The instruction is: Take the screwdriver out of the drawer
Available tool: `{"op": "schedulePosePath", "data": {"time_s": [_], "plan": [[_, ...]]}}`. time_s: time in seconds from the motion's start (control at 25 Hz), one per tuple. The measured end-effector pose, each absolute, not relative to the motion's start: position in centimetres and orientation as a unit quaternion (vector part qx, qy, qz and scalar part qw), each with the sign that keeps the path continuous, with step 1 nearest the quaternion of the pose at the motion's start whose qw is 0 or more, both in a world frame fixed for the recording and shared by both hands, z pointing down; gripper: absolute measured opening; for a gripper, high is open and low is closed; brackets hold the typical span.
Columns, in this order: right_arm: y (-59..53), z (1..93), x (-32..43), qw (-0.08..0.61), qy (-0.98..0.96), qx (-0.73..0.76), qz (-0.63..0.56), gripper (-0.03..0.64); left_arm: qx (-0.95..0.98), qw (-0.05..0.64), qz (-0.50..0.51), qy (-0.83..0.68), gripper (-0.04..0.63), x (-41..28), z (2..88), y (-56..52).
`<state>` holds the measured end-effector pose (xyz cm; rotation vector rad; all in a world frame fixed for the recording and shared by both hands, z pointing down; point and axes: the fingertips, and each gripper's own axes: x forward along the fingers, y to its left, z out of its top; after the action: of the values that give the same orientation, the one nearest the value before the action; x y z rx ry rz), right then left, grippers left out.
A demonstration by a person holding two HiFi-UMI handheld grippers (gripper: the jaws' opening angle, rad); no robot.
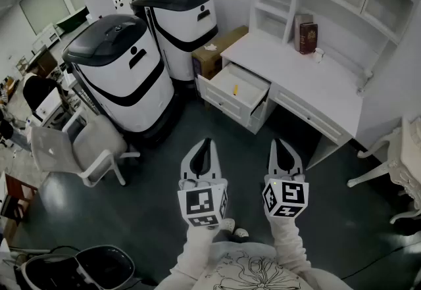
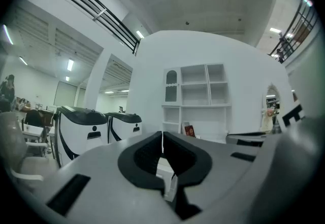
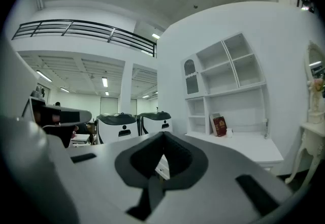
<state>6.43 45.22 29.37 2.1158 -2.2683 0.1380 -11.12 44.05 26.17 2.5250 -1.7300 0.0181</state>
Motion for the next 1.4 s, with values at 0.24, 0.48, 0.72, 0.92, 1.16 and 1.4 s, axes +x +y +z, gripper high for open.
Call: {"op": "schedulePosePath", "data": {"time_s": [0.24,0.48,0.72,0.92,1.16,1.4], "plan": [[44.2,29.7,6.0,0.021,-0.730,0.681,0.046,0.003,0.825,0.041,0.008,-0.563,0.011,-11.4,26.6,42.9],[42.7,30.1,5.7,0.018,-0.724,0.688,0.050,0.003,0.826,0.035,0.016,-0.563,0.011,-12.0,26.9,41.2],[41.5,31.3,5.4,0.010,-0.716,0.695,0.063,0.003,0.829,0.044,0.023,-0.558,0.011,-12.5,28.1,39.7],[40.5,32.4,4.7,0.017,-0.718,0.692,0.073,0.003,0.827,0.056,0.033,-0.558,0.011,-13.1,29.5,38.2],[37.3,33.6,5.6,0.023,-0.716,0.693,0.083,0.003,0.826,0.078,0.033,-0.557,0.011,-12.5,30.8,35.2],[31.2,34.2,6.8,0.017,-0.723,0.685,0.089,0.003,0.820,0.074,0.040,-0.565,0.011,-11.4,31.3,29.9]]}}
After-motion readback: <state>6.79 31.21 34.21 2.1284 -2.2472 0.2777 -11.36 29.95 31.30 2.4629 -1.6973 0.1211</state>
